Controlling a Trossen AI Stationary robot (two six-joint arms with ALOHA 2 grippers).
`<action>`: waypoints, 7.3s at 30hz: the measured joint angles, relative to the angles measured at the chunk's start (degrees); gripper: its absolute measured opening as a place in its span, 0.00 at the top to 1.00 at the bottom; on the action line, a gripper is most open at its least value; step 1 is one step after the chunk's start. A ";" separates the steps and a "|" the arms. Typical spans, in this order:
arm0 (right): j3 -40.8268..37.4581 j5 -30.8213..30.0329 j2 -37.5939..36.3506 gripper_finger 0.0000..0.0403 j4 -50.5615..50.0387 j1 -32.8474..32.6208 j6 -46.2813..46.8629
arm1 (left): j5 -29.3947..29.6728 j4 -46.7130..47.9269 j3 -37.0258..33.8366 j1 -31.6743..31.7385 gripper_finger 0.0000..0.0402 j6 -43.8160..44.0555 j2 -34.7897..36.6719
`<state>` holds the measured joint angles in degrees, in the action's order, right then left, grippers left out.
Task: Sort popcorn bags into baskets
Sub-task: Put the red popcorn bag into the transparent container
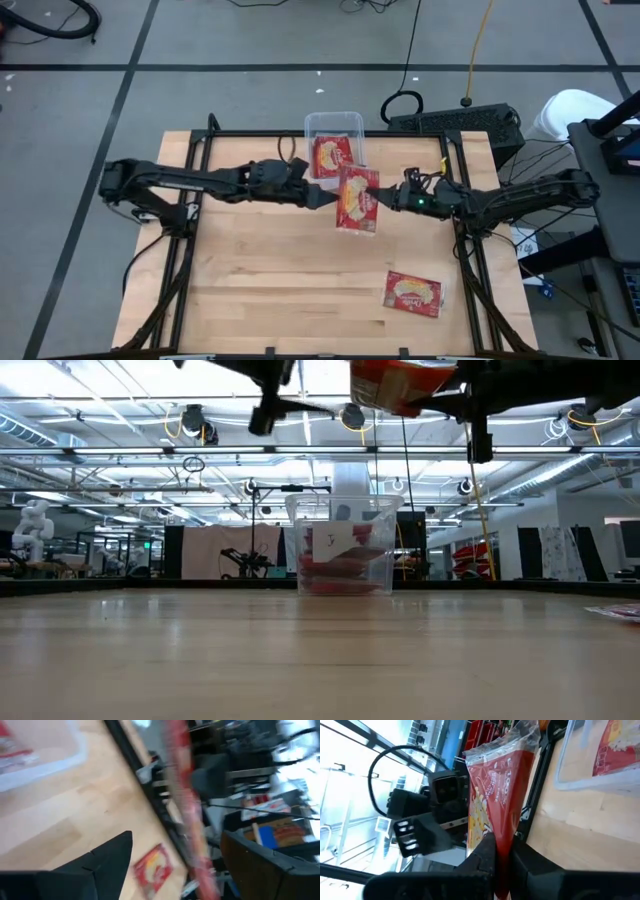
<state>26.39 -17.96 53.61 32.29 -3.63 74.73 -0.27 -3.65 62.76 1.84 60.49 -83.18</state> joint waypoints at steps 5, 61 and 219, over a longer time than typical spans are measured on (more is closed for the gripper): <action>-0.02 0.10 0.46 0.98 -0.50 0.25 0.10 | -2.43 -8.58 -0.08 2.04 0.26 0.26 -4.49; -0.04 -3.50 -4.77 0.59 -4.74 5.54 -3.75 | -22.30 -22.18 0.01 31.91 0.93 -24.68 -8.68; 8.11 21.86 11.14 0.99 -57.93 -7.43 -9.52 | 12.36 17.06 0.07 -14.29 0.71 -13.33 1.71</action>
<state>34.50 3.89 64.75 -25.63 -11.06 65.21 12.10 13.41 62.83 -12.45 47.16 -81.47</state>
